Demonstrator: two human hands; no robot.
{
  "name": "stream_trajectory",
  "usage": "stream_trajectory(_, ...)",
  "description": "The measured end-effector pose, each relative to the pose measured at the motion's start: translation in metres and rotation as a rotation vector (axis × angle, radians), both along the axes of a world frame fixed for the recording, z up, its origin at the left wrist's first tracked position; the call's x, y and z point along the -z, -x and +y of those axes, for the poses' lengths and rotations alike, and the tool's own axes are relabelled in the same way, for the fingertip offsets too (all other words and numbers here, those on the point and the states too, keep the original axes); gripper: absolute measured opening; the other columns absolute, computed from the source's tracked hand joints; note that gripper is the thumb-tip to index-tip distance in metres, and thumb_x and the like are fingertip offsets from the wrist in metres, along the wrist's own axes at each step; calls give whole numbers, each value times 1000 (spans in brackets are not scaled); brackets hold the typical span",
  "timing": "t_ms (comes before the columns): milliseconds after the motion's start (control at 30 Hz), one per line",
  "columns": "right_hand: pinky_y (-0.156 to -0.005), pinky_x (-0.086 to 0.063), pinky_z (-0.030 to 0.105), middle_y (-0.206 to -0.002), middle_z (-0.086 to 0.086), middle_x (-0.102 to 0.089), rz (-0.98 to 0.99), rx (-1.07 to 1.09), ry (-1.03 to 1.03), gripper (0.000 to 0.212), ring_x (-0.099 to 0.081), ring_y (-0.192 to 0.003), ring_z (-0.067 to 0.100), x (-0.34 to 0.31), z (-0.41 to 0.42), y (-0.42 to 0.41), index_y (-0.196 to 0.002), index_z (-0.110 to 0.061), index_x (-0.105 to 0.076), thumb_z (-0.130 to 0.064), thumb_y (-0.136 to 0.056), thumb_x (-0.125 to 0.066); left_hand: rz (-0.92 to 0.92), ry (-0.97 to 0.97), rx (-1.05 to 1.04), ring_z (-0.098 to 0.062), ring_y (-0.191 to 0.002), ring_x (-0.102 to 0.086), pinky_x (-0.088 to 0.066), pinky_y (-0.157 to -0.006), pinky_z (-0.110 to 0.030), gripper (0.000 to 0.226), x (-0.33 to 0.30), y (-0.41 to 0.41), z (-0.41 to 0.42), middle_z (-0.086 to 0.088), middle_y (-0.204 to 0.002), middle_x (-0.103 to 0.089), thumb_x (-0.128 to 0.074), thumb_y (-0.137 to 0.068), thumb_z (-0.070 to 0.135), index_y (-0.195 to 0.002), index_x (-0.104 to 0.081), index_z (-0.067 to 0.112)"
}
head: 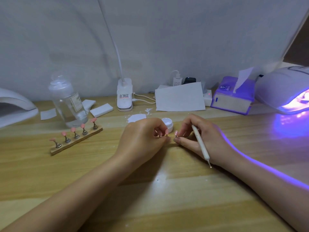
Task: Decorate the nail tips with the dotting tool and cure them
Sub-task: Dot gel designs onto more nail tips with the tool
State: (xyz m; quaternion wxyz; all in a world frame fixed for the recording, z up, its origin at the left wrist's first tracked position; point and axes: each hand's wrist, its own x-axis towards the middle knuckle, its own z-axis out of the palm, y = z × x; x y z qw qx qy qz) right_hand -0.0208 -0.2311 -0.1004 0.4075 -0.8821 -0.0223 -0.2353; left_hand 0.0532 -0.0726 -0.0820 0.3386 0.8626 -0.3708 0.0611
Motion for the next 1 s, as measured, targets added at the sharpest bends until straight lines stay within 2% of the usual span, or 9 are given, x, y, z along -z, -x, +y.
stream_trajectory(167, -56, -38, 4, -73, -11, -62, 1, 1, -46, 24, -54, -58, -4, 1, -1, -1, -72, -23, -54, -13, -73, -76, -153, 33, 60, 13, -69, -45, -29, -92, -30, 15, 2, 4, 0, 19, -63, -48, -67, -79, 19, -72, -57, 28)
stream_trajectory(333, -56, -37, 3, -74, -15, -62, -8, -2, -35, 26, -55, -59, -5, -1, 0, 2, -72, -26, -54, -12, -73, -76, -246, 345, 225, -8, -76, -61, -47, -66, -18, 8, -1, 13, 4, 2, -82, -65, -63, -79, 6, -76, -60, 12)
stream_trajectory(433, -55, -35, 2, -68, -26, -59, -18, -15, -18, 29, -53, -58, -8, -2, 1, 3, -71, -28, -53, -10, -73, -75, -13, 477, 329, -13, -72, -66, -55, -60, -24, 5, 7, 24, 5, -6, -80, -67, -62, -80, 8, -77, -60, 12)
stream_trajectory(533, -57, -37, 3, -73, -22, -61, -17, -43, -35, 23, -55, -63, -7, -3, 1, 3, -74, -23, -56, -11, -72, -76, 214, 468, 351, -17, -71, -67, -55, -60, -33, 5, 14, 28, 4, -7, -73, -68, -65, -79, 11, -76, -66, 7)
stream_trajectory(600, -58, -38, 3, -75, -21, -63, 5, -53, -40, 21, -56, -63, -6, -2, -1, 2, -76, -18, -58, -7, -72, -75, 294, 430, 378, -11, -70, -67, -52, -63, -18, 4, 15, 27, 2, -4, -70, -69, -68, -80, 7, -75, -70, 7)
stream_trajectory(700, -60, -39, 4, -71, -15, -65, -11, -20, -47, 26, -56, -61, -4, 0, -2, -1, -77, -20, -57, 4, -75, -66, 289, 323, 368, 11, -69, -57, -28, -70, 10, 6, 14, 29, 2, 12, -65, -67, -67, -80, 3, -76, -71, 6)
stream_trajectory(800, -63, -41, 6, -72, -8, -67, -85, 65, -164, 35, -57, -63, -2, -1, -3, -1, -81, -28, -52, 7, -79, -59, 278, 313, 306, 21, -66, -53, -24, -74, 11, 7, 16, 26, 1, 22, -62, -63, -69, -78, 4, -75, -73, 9)
stream_trajectory(900, -56, -41, 6, -59, -6, -65, -157, 137, -336, 19, -56, -55, -2, -12, -4, -1, -81, -27, -58, -14, -92, -51, 227, 304, 252, 23, -67, -52, -22, -78, 8, 10, 18, 24, 0, 27, -58, -61, -71, -76, 4, -74, -73, 13)
stream_trajectory(1000, -42, -33, 6, -38, -2, -47, -104, 145, -486, 47, -42, -37, 0, -27, -5, -6, -71, -26, -70, -54, -88, -36, 215, 312, 257, 22, -64, -52, -24, -75, 9, 11, 18, 24, 0, 24, -62, -62, -71, -75, -2, -72, -73, 8)
